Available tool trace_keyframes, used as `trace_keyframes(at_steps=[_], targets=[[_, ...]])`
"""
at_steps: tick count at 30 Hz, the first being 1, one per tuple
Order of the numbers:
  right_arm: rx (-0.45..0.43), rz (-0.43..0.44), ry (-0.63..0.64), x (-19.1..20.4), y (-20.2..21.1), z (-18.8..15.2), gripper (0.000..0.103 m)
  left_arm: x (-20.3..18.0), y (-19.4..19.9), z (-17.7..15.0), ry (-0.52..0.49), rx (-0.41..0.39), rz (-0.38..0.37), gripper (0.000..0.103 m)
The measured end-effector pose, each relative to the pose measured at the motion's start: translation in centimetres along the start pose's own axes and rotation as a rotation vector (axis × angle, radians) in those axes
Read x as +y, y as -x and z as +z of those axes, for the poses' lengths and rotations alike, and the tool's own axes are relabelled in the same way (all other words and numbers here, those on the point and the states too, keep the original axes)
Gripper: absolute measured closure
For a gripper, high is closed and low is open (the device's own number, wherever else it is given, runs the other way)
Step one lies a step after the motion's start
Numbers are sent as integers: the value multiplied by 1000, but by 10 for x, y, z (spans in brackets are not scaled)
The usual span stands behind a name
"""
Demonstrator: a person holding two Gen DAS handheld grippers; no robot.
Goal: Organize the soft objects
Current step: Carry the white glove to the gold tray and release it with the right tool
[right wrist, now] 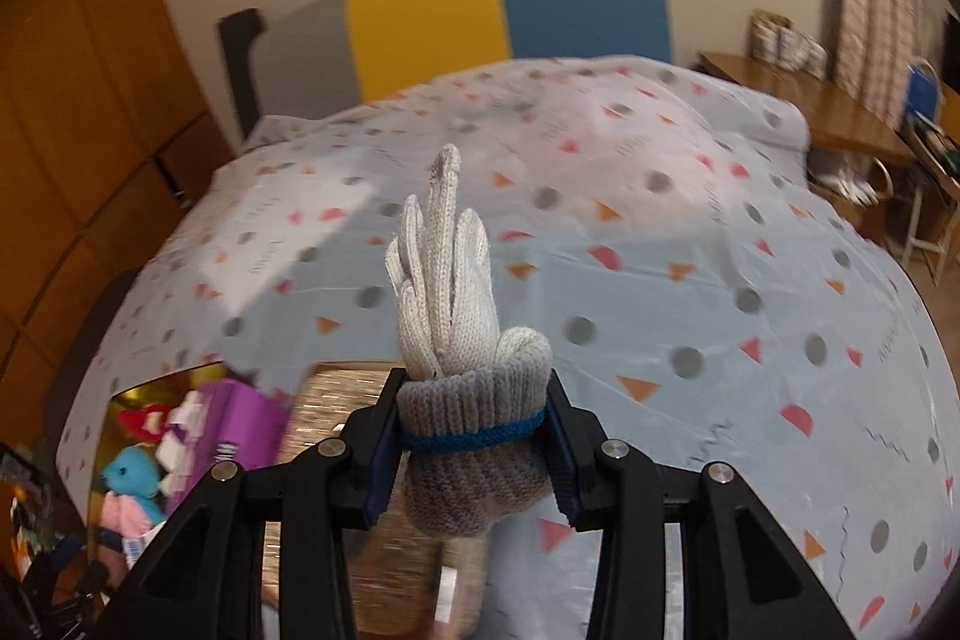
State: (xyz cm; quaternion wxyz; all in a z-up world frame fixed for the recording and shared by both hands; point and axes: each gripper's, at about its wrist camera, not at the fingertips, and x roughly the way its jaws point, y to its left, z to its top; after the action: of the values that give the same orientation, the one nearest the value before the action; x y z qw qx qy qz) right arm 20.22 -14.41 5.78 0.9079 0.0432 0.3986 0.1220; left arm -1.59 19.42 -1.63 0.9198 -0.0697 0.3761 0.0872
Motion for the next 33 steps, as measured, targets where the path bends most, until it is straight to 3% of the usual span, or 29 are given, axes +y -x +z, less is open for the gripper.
trace_keyframes(at_steps=[8,17,28,33], targets=[[-30,89,78,49,9,-2,62,13,3,2,36,-17,24,27],[-38,253,188,106,30,-18,62,41,7,3,98,-31,84,27],[90,432,387,200,19,-72,61,71,12,1,170,-43,152,27],[174,428,409,235,-12,-96,61,82,14,-2,192,-46,165,27]])
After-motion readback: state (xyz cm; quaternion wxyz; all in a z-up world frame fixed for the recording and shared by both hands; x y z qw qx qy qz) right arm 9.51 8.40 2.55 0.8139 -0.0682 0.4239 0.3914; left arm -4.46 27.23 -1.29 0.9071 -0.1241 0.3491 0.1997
